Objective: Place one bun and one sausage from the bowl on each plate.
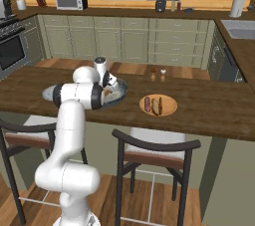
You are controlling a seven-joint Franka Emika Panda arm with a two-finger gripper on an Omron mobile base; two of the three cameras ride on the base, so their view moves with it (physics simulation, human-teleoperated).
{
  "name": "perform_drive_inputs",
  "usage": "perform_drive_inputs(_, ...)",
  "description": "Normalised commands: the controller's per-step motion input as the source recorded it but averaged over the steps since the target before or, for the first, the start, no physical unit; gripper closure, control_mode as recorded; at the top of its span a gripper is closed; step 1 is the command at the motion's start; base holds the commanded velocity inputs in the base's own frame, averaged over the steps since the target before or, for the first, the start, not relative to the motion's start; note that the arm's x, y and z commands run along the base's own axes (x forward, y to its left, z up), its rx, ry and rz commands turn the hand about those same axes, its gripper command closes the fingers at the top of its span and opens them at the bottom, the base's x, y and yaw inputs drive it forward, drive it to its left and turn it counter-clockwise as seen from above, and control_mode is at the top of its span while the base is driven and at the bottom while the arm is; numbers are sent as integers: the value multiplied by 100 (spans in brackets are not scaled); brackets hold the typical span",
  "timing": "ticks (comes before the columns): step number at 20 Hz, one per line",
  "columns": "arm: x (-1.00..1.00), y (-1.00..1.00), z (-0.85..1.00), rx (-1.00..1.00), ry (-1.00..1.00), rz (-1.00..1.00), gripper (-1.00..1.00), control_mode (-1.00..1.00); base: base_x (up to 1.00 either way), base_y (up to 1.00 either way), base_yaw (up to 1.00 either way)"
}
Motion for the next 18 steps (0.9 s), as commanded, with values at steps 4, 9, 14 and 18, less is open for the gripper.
perform_drive_inputs(4,0,0,-25,0,0,0,-100,-100,0,0,0)
perform_drive_inputs(9,2,0,-23,0,2,0,-100,-100,0,0,0)
perform_drive_inputs(14,8,4,-12,0,0,0,-100,-100,0,0,0)
perform_drive_inputs(18,1,2,-2,0,0,0,-100,-100,0,0,0)
